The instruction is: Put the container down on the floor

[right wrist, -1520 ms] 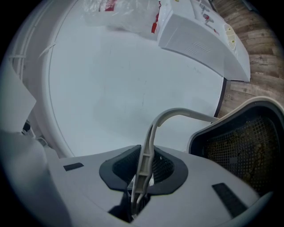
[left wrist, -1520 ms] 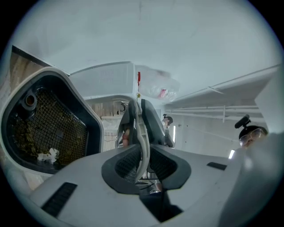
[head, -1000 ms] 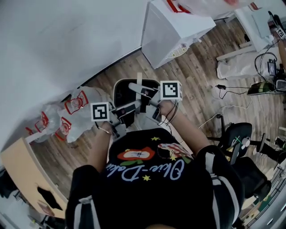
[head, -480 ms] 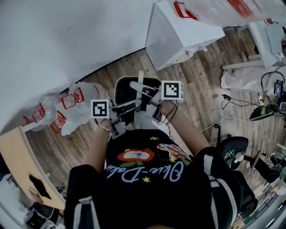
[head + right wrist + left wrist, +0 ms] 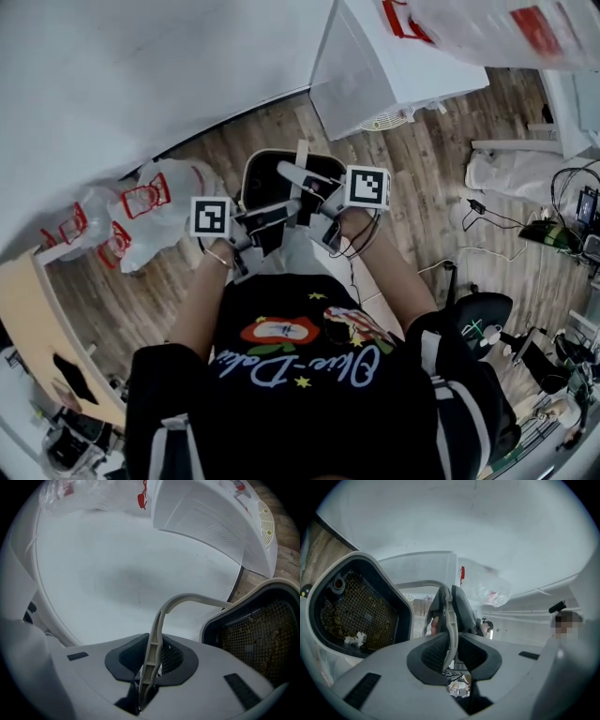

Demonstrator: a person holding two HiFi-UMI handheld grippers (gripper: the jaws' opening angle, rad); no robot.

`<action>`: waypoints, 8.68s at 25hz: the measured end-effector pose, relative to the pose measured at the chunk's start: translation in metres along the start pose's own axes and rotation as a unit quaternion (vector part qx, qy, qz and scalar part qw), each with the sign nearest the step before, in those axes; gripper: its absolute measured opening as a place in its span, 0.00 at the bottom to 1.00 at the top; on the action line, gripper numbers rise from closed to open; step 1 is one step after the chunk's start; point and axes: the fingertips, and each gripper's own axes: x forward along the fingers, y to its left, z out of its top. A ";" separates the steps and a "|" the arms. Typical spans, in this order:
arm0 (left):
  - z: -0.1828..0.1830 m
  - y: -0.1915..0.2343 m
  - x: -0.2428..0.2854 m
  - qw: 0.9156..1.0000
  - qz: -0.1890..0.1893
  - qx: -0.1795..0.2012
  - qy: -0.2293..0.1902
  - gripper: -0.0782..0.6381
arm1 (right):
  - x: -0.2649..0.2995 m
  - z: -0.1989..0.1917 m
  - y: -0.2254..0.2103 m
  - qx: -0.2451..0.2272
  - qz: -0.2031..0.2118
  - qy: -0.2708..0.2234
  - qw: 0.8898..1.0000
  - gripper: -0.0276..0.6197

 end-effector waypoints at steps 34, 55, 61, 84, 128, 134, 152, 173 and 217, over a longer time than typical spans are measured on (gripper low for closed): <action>0.085 0.129 0.006 0.993 0.038 0.034 0.110 0.19 | 0.062 0.059 -0.120 -0.029 -0.042 -0.006 0.999 0.12; 0.132 0.229 0.021 0.993 0.045 -0.011 0.112 0.21 | 0.097 0.087 -0.225 -0.001 -0.090 0.000 0.996 0.11; 0.139 0.258 0.020 0.992 0.053 -0.017 0.115 0.21 | 0.105 0.088 -0.251 0.000 -0.103 0.007 0.995 0.11; 0.151 0.327 0.027 0.992 0.068 -0.033 0.103 0.22 | 0.124 0.086 -0.325 0.001 -0.135 0.024 0.991 0.11; 0.170 0.431 0.020 0.993 0.097 -0.016 0.072 0.23 | 0.163 0.073 -0.421 -0.079 -0.159 0.085 0.980 0.11; 0.168 0.439 0.022 0.991 0.110 -0.017 0.078 0.23 | 0.160 0.073 -0.431 -0.072 -0.168 0.084 0.980 0.11; 0.163 0.457 0.033 0.986 0.135 0.002 0.096 0.23 | 0.149 0.076 -0.456 -0.057 -0.187 0.064 0.979 0.11; 0.163 0.459 0.030 0.985 0.144 0.013 0.095 0.23 | 0.139 0.076 -0.458 -0.034 -0.189 0.034 0.981 0.24; 0.213 0.469 -0.075 0.936 0.311 0.160 -0.033 0.13 | 0.121 0.070 -0.433 -0.103 -0.251 -0.015 0.962 0.04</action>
